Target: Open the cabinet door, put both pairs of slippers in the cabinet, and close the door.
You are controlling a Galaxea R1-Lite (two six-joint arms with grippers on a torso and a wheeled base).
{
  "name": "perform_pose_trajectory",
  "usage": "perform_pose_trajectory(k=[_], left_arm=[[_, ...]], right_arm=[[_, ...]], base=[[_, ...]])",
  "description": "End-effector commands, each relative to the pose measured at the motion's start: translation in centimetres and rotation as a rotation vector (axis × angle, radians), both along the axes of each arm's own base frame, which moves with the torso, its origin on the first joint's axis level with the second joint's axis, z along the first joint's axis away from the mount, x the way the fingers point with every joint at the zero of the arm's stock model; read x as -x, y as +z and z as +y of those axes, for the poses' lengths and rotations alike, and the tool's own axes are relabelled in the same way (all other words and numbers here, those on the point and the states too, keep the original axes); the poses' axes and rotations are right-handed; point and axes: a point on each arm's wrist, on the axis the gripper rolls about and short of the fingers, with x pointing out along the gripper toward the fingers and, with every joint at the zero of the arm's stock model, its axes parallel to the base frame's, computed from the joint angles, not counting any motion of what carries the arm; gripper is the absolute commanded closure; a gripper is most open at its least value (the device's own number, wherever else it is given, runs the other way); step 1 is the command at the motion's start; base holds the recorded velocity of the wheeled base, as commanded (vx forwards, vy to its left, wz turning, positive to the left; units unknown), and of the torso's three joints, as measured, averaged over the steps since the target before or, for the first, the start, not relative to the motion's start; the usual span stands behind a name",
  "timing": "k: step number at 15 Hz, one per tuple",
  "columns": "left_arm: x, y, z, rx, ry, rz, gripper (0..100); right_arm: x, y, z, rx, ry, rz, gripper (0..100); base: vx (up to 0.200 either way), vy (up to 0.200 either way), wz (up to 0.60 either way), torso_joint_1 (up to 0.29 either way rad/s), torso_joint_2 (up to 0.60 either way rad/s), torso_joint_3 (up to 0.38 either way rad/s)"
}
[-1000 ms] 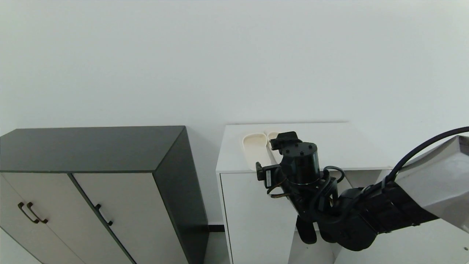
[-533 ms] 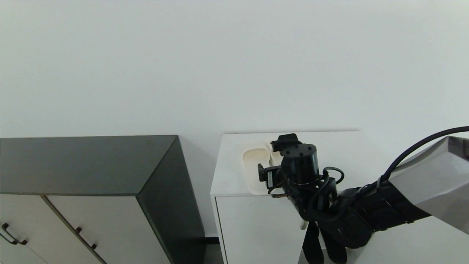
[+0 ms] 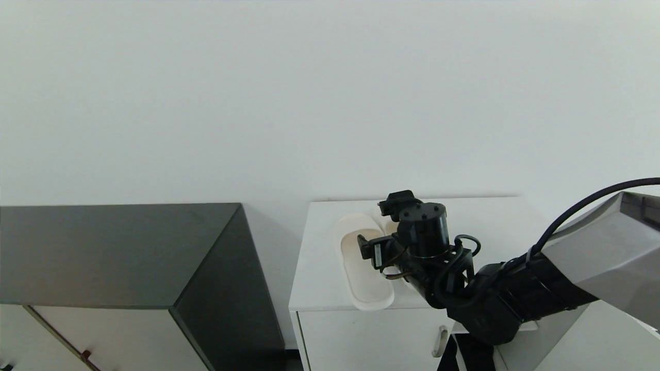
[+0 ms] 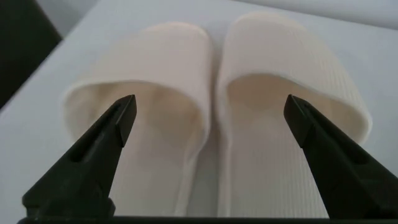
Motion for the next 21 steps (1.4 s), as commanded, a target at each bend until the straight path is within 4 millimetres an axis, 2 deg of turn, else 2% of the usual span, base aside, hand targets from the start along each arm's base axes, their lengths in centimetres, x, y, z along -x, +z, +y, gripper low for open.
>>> perform_pose_trajectory(k=[1, 7, 11, 12, 17, 19, 21], left_arm=[[0.0, 0.0, 0.0, 0.0, 0.001, 0.001, 100], [0.0, 0.0, 0.0, 0.0, 0.001, 0.001, 100], [0.0, 0.0, 0.0, 0.0, 0.001, 0.001, 100], [0.0, 0.0, 0.0, 0.0, 0.001, 0.001, 100], [0.0, 0.0, 0.0, 0.0, 0.001, 0.001, 100], [0.0, 0.0, 0.0, 0.002, 0.001, 0.001, 100], [0.0, 0.0, 0.0, 0.0, -0.001, 0.001, 100]], right_arm=[[-0.5, -0.5, -0.1, 0.005, 0.004, 0.011, 0], [-1.4, -1.3, 0.3, 0.013, -0.001, 0.03, 0], [-3.3, -2.0, 1.2, 0.005, -0.014, 0.018, 0], [-3.3, -2.0, 1.2, 0.005, -0.014, 0.018, 100], [-3.7, -1.8, 1.7, 0.002, -0.014, 0.014, 100], [-3.1, -1.0, 1.3, -0.002, -0.014, 0.008, 100], [-1.5, 0.2, 0.7, -0.005, 0.0, 0.004, 100]], base=[[0.0, 0.0, 0.0, 0.0, 0.0, 0.0], [0.0, 0.0, 0.0, 0.0, 0.0, 0.0], [0.0, 0.0, 0.0, 0.0, 0.0, 0.0], [0.0, 0.0, 0.0, 0.0, 0.0, 0.0], [0.0, 0.0, 0.0, 0.0, 0.0, 0.0], [0.0, 0.0, 0.0, 0.0, 0.0, 0.0], [0.0, 0.0, 0.0, 0.0, 0.0, 0.0]])
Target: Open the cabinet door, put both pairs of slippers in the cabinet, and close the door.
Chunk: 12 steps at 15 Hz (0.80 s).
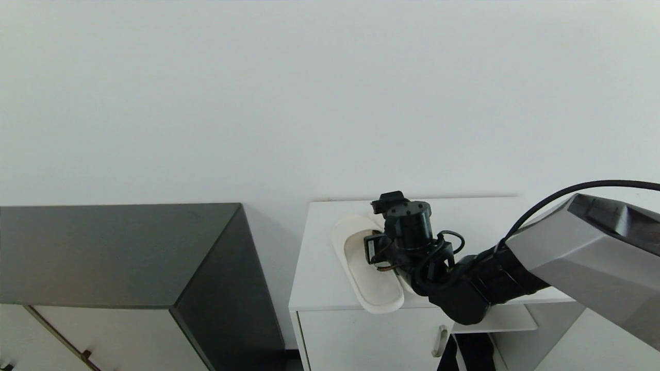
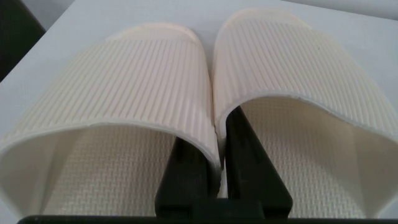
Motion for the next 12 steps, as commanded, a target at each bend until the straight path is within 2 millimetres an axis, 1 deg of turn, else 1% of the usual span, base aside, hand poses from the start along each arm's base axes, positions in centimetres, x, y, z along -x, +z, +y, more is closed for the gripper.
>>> perform_pose_trajectory(k=[1, 2, 3, 5, 6, 8, 10, 12], left_arm=[[0.0, 0.0, 0.0, 0.0, 0.0, 0.001, 100], [0.0, 0.0, 0.0, 0.0, 0.0, 0.001, 100], [0.0, 0.0, 0.0, -0.001, 0.0, 0.001, 100], [0.0, 0.0, 0.0, -0.001, -0.002, 0.001, 100], [0.0, 0.0, 0.0, 0.0, -0.002, 0.001, 100], [0.0, 0.0, 0.0, 0.0, -0.002, 0.001, 100], [0.0, 0.0, 0.0, 0.0, -0.002, 0.001, 100], [0.0, 0.0, 0.0, 0.0, -0.002, 0.001, 100]], right_arm=[[2.6, 2.2, -1.4, -0.011, 0.018, -0.01, 100], [3.8, 2.5, -2.2, -0.005, 0.026, 0.002, 100], [5.4, 3.1, -3.1, -0.03, 0.051, 0.0, 100], [7.3, 4.4, -4.3, -0.064, 0.114, -0.024, 100], [7.8, 4.7, -4.7, -0.046, 0.123, -0.026, 100], [8.5, 5.5, -4.7, -0.045, 0.14, -0.043, 100], [9.1, 4.9, -4.2, -0.015, 0.152, -0.014, 100], [9.0, 4.6, -4.0, -0.007, 0.148, -0.009, 100]], base=[[0.0, 0.0, 0.0, 0.0, 0.0, 0.0], [0.0, 0.0, 0.0, 0.0, 0.0, 0.0], [0.0, 0.0, 0.0, 0.0, 0.0, 0.0], [0.0, 0.0, 0.0, 0.0, 0.0, 0.0], [0.0, 0.0, 0.0, 0.0, 0.0, 0.0], [0.0, 0.0, 0.0, 0.0, 0.0, 0.0], [0.0, 0.0, 0.0, 0.0, 0.0, 0.0], [0.0, 0.0, 0.0, 0.0, 0.0, 0.0]])
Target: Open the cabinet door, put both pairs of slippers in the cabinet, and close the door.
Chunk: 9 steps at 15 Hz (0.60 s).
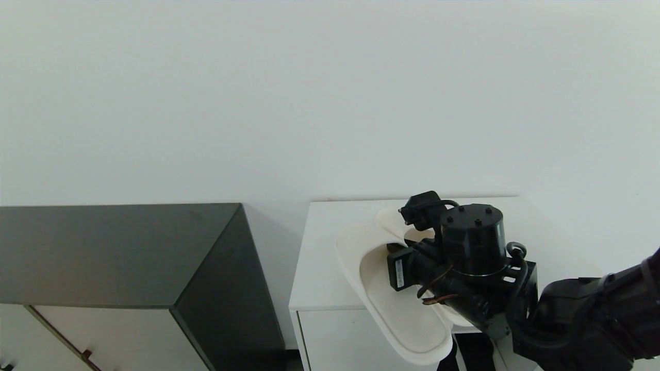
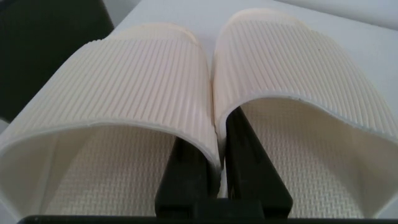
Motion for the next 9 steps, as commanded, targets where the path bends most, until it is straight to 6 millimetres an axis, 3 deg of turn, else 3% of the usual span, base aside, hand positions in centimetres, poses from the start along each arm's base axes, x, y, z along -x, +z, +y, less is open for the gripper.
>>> perform_pose_trajectory(k=[1, 9], left_arm=[[-0.01, 0.0, 0.0, 0.001, 0.0, 0.001, 100], [-0.01, 0.0, 0.0, 0.002, -0.001, 0.001, 100]], right_arm=[[0.12, 0.17, 0.08, -0.004, 0.003, -0.004, 100], [-0.13, -0.55, 0.35, 0.01, 0.002, 0.008, 100]], base=[[0.0, 0.0, 0.0, 0.0, 0.0, 0.0], [-0.2, 0.0, 0.0, 0.004, 0.0, 0.002]])
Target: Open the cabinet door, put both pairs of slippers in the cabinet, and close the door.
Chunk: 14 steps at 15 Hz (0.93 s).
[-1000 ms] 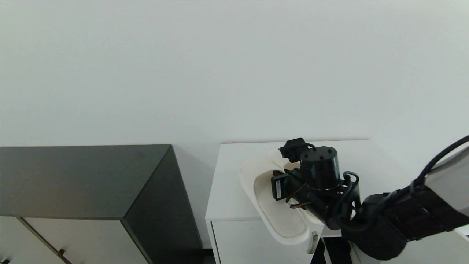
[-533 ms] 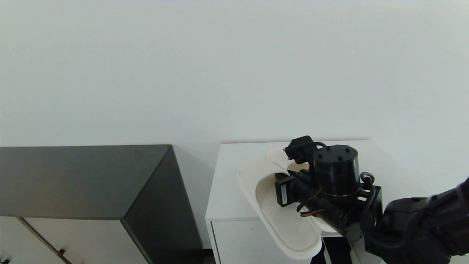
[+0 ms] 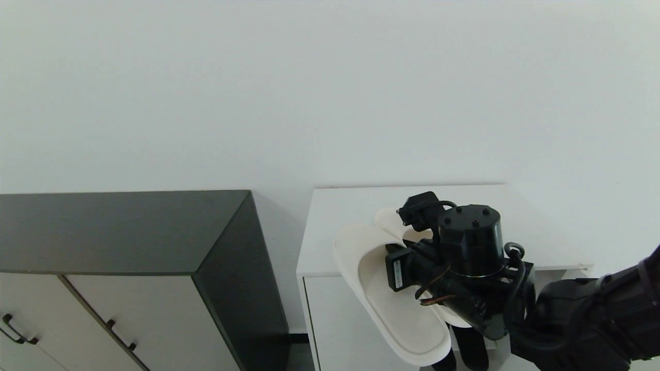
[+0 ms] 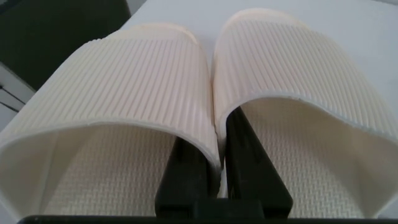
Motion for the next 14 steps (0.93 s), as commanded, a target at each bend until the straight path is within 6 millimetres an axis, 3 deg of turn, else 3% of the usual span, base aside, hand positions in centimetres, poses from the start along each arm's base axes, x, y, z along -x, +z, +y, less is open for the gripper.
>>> perform_pose_trajectory(k=[1, 7, 14], left_arm=[[-0.01, 0.0, 0.0, 0.0, -0.001, 0.001, 100], [-0.01, 0.0, 0.0, 0.0, -0.001, 0.001, 100], [-0.01, 0.0, 0.0, 0.0, -0.001, 0.001, 100]], right_arm=[[-0.24, -0.77, 0.25, 0.014, 0.0, 0.013, 100], [-0.29, -0.73, 0.3, 0.013, -0.003, 0.01, 100], [-0.39, -0.81, 0.39, 0.008, -0.006, 0.007, 100]], base=[[-0.2, 0.0, 0.0, -0.002, 0.0, 0.002], [-0.2, 0.0, 0.0, 0.005, 0.0, 0.005], [0.0, 0.0, 0.0, 0.0, 0.0, 0.0]])
